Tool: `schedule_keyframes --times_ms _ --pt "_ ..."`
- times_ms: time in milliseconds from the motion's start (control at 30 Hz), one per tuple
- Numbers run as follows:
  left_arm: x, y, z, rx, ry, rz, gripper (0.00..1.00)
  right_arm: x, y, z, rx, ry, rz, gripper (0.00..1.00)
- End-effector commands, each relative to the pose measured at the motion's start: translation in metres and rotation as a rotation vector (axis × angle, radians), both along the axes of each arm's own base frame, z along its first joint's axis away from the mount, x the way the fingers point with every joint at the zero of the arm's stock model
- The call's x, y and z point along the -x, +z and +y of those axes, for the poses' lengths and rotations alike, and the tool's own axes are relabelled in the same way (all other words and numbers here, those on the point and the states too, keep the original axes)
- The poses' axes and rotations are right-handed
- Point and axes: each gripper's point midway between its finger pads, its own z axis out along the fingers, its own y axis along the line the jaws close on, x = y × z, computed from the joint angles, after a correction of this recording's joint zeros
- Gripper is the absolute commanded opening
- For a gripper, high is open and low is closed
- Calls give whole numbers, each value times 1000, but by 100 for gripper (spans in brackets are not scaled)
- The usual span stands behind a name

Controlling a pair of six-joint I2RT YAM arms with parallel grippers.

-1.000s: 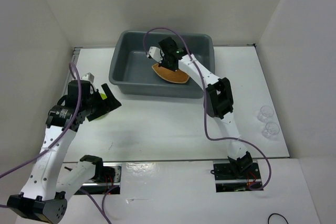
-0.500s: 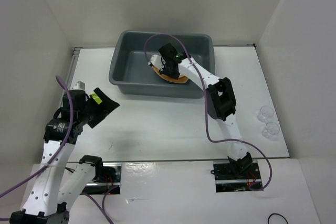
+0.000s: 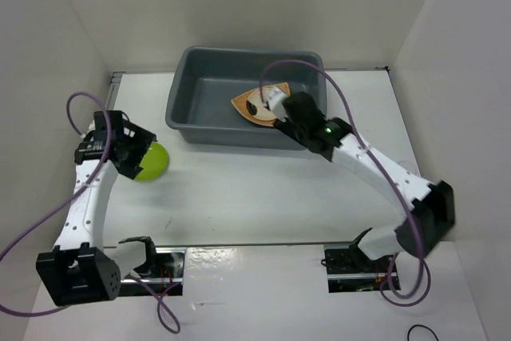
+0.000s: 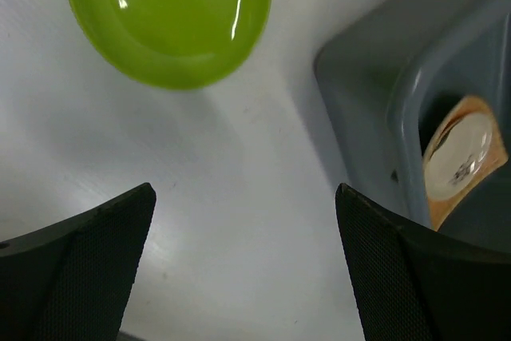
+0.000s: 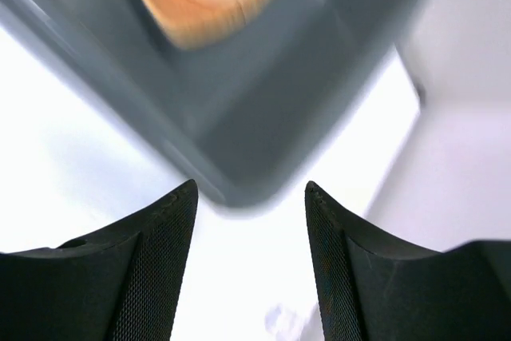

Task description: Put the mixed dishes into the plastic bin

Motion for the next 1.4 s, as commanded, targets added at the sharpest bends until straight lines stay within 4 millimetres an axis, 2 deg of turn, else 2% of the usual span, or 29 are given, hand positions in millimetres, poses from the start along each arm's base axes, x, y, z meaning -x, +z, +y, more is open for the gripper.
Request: schedule_keyframes --times_ms 0,33,67,100,133,167,200,233,267,300,333,367,400,467,533,567,600,633,667,700,767,833,900,1033,1067,1200,1233,1333,1367 --pt "-1 -17 18 106 94 -8 100 15 -39 -72 45 -218 -33 62" --pt "-5 -14 29 125 128 -73 100 19 -32 -99 17 -287 -56 62" --pt "-4 -17 30 153 140 -88 100 22 -32 -108 -10 -312 -65 63" --pt "-8 -20 29 178 129 -111 100 31 -43 -119 -3 -325 -45 63" --pt "-4 -32 31 183 141 -92 100 37 -35 -124 -53 -329 -75 65" --pt "-2 -40 34 196 156 -80 100 41 -38 -134 -64 -346 -72 67" --pt "-4 -41 39 200 177 -91 100 50 -53 -140 -59 -349 -51 67" --pt "-3 -48 41 213 187 -80 100 51 -53 -144 -84 -358 -79 68" --pt "1 -55 49 221 227 -73 100 55 -46 -159 -108 -397 -121 68" --pt "0 -58 51 230 233 -73 100 64 -62 -164 -101 -399 -95 68" --pt "0 -60 52 246 243 -81 100 67 -63 -165 -102 -394 -107 70" --pt "1 -66 54 251 254 -68 100 73 -58 -162 -140 -365 -130 82" --pt "1 -71 54 259 263 -60 100 80 -68 -168 -144 -373 -112 87" --pt "5 -84 58 258 290 -17 100 92 -75 -166 -190 -347 -95 93" --pt "14 -104 56 266 306 45 100 103 -66 -171 -204 -318 -163 98" --pt "14 -107 59 254 312 44 100 104 -56 -170 -221 -295 -209 98" --pt "12 -111 59 266 330 40 100 111 -34 -164 -260 -225 -290 98" --pt "17 -121 57 276 340 52 100 117 -37 -160 -263 -188 -296 98" --pt "13 -124 58 278 349 36 100 126 -23 -158 -296 -149 -364 98" --pt "12 -129 58 286 358 40 100 130 -17 -159 -306 -147 -389 98" --pt "10 -137 59 296 370 49 100 136 -24 -160 -323 -161 -362 98" --pt "6 -139 63 288 375 51 100 131 -28 -163 -321 -202 -329 98" --pt "1 -139 67 278 379 42 100 123 -44 -165 -301 -249 -265 98" --pt "-8 -148 74 260 376 32 95 121 -47 -166 -293 -267 -245 98" --pt "-9 -153 75 264 377 45 94 122 -42 -164 -303 -255 -263 98" --pt "-4 -176 70 287 378 95 78 126 -25 -163 -333 -244 -352 98" --pt "-4 -179 71 288 379 101 67 128 -26 -166 -328 -258 -358 98" --pt "1 -192 66 303 370 141 45 128 -26 -161 -336 -246 -356 98" --pt "2 -195 66 306 371 153 32 128 -26 -159 -338 -237 -354 98"
